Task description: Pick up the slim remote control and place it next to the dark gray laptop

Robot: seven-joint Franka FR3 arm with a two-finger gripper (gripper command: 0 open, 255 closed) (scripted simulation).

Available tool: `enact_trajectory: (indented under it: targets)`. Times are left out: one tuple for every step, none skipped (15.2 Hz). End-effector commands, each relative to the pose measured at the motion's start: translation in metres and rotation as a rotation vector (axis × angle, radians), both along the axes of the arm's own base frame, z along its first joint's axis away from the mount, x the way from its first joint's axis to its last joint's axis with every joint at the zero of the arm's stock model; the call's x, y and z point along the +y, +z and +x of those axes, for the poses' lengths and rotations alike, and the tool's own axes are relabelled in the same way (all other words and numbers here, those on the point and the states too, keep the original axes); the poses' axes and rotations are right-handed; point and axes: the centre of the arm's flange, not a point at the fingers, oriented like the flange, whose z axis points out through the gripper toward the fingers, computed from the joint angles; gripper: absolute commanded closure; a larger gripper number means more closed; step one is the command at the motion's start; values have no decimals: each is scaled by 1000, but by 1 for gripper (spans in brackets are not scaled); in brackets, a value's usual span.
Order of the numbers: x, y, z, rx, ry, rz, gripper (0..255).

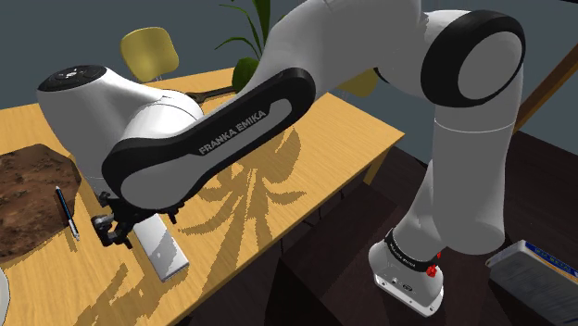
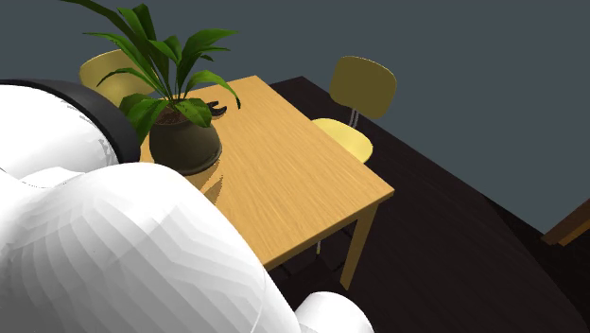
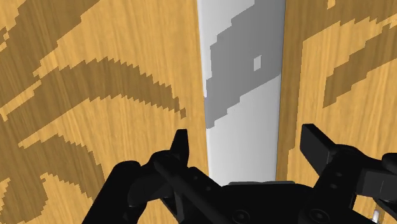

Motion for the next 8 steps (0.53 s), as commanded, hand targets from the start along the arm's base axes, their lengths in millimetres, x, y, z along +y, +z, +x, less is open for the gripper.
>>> enact_trajectory:
  targets:
    - [0,0,0,0,0,0,0]
    - [0,0,0,0,0,0,0]
    - [0,0,0,0,0,0,0]
    - [0,13,0,0,0,0,0]
    - [0,26,0,0,0,0,0]
    - [0,40,1,0,0,0,0]
    - [1,50,1,0,0,0,0]
    - [1,50,1,0,0,0,0]
